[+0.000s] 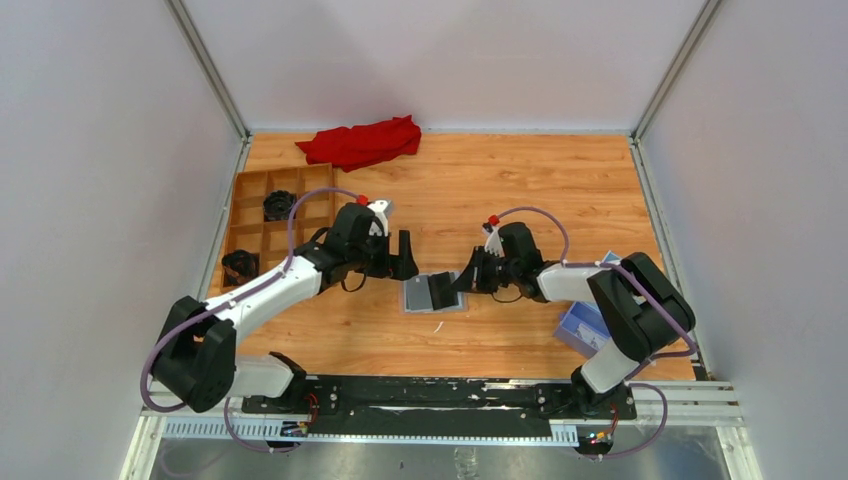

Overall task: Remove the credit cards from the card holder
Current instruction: Remove the credit card from the card holder.

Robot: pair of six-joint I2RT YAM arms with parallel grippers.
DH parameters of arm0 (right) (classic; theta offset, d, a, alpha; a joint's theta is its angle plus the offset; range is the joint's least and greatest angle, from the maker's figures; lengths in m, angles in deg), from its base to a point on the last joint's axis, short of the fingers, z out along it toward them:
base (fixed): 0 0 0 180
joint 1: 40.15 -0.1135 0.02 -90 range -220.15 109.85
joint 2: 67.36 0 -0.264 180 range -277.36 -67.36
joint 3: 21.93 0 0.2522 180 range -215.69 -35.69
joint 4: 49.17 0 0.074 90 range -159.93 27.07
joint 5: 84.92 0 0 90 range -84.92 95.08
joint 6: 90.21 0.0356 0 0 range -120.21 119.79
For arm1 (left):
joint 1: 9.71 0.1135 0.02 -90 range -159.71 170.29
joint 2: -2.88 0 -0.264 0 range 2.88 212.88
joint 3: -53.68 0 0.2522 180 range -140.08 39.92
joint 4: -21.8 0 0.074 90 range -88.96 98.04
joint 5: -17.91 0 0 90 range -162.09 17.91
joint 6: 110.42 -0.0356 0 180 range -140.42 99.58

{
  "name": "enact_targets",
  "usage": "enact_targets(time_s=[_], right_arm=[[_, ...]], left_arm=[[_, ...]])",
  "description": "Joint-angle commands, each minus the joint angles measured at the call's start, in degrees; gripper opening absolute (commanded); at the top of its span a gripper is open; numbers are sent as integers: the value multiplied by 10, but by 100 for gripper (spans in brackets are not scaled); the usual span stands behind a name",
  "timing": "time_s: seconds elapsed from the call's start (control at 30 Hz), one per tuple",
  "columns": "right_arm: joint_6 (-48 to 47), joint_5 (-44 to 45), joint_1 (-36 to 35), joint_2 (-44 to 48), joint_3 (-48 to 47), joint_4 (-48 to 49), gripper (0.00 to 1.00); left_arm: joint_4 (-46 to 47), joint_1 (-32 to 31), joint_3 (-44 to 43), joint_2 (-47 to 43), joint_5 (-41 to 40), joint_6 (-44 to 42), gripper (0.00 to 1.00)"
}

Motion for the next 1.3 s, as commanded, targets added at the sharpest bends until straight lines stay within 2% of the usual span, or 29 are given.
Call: enact_targets(time_s=[0.0,0.17,0.23,0.33,0.43,0.5,0.87,1.1,1.27], right_arm=[[-8,-14,7,-23,-15,7,0],[-9,-14,7,-30,-24,5,1],[-8,-12,6,-34,-24,5,10],[-7,-10,6,-40,-24,7,17],[-4,-11,6,-48,-24,11,30],[-2,-10,6,-51,-23,14,34],[6,-5,7,-58,-14,20,35],[29,-27,7,-82,-1,63,35],[32,-30,7,-86,4,71,35]], left_arm=[[13,0,1,6,28,-16,100],[45,0,15,13,56,2,100],[64,-1,23,15,72,13,99],[90,-4,32,22,91,32,94],[104,-11,35,29,92,41,92],[105,-16,33,35,93,42,91],[122,-23,37,58,105,54,90],[176,-34,46,68,128,106,88],[179,-36,42,93,126,116,86]])
